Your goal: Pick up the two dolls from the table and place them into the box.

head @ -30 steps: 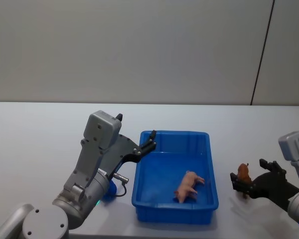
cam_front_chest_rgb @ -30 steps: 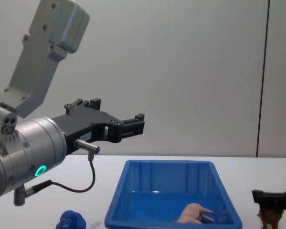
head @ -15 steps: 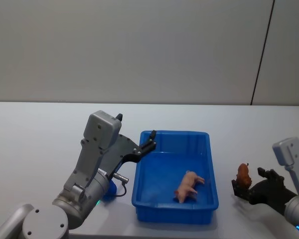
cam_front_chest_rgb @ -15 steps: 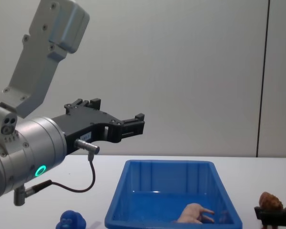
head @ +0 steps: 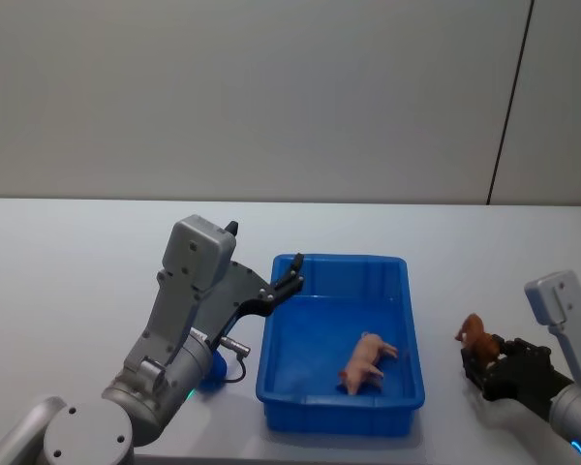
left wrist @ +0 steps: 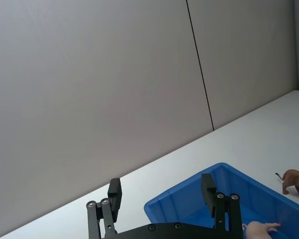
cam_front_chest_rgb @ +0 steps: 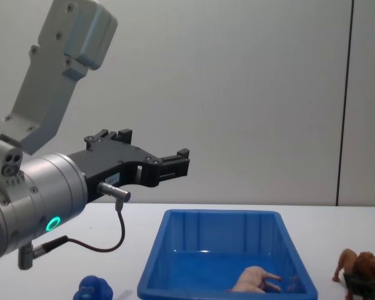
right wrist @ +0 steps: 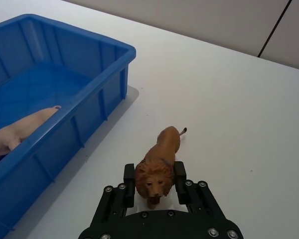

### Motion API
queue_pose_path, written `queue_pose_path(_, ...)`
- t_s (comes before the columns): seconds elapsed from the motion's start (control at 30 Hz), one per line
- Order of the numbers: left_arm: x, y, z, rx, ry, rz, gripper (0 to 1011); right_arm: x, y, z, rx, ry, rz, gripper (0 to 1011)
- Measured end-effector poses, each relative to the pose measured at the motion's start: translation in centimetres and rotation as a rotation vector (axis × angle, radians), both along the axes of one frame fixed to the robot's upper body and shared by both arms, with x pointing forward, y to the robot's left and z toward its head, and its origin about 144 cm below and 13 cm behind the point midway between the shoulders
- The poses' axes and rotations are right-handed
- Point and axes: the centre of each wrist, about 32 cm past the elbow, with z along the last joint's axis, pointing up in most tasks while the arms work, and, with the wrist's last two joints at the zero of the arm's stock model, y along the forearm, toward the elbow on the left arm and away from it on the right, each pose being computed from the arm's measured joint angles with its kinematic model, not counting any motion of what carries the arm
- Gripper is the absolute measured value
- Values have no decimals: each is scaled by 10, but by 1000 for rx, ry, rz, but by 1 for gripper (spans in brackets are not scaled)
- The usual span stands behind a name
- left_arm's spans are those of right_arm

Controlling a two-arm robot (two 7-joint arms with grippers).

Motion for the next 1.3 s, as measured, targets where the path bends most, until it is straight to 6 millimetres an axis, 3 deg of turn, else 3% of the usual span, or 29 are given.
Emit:
queue_pose_path(0.07,0,0,0,0,0,0,1002,0,0,1,-1,-7,-6,439)
queue_pose_path(0.43,0,0,0,0,0,0,1002,-3,1,10,9,-78,-36,437)
queue_pose_path(0.83,0,0,0,0,0,0,1002,-5,8,39,70,-215,-9,436)
queue_pose_path(1.3,0,0,0,0,0,0,1002,-9,36,61,128,-236,146,437)
